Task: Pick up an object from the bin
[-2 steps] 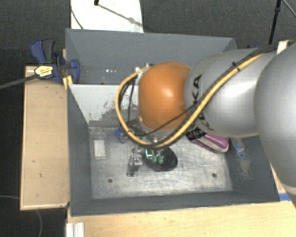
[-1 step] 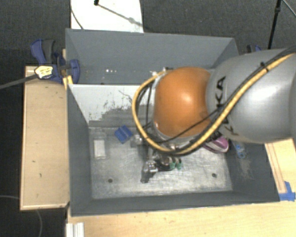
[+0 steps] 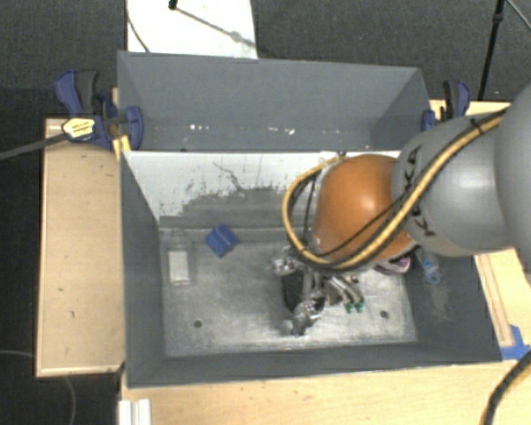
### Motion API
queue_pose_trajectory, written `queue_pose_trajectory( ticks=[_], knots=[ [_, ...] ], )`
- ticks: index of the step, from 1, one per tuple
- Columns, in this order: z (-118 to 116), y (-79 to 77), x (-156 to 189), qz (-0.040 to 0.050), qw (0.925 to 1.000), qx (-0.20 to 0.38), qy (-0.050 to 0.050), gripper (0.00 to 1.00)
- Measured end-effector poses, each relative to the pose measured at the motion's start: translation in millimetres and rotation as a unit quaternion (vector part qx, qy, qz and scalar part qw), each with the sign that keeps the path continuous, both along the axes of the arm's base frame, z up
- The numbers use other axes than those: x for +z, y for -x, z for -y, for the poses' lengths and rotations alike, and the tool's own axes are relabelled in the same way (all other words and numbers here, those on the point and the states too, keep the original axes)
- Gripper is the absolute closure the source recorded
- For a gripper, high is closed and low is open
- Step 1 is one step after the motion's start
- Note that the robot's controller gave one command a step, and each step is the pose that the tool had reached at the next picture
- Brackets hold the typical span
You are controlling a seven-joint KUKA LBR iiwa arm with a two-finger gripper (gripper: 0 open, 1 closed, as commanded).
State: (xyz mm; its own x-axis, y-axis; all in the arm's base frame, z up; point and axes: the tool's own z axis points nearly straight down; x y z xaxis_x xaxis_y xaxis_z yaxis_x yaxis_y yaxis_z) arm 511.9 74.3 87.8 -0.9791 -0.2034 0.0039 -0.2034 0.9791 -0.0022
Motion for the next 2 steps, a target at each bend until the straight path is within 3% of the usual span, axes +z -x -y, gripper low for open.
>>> queue_pose_trajectory(
  ticks=[1,2],
  knots=[
    [54.0,-14.6,-15.4,0.0029,0.9981,-0.062,-0.002,0.00],
    [52.7,-14.8,-13.8,0.0037,0.9980,-0.064,-0.002,1.00]
  ],
)
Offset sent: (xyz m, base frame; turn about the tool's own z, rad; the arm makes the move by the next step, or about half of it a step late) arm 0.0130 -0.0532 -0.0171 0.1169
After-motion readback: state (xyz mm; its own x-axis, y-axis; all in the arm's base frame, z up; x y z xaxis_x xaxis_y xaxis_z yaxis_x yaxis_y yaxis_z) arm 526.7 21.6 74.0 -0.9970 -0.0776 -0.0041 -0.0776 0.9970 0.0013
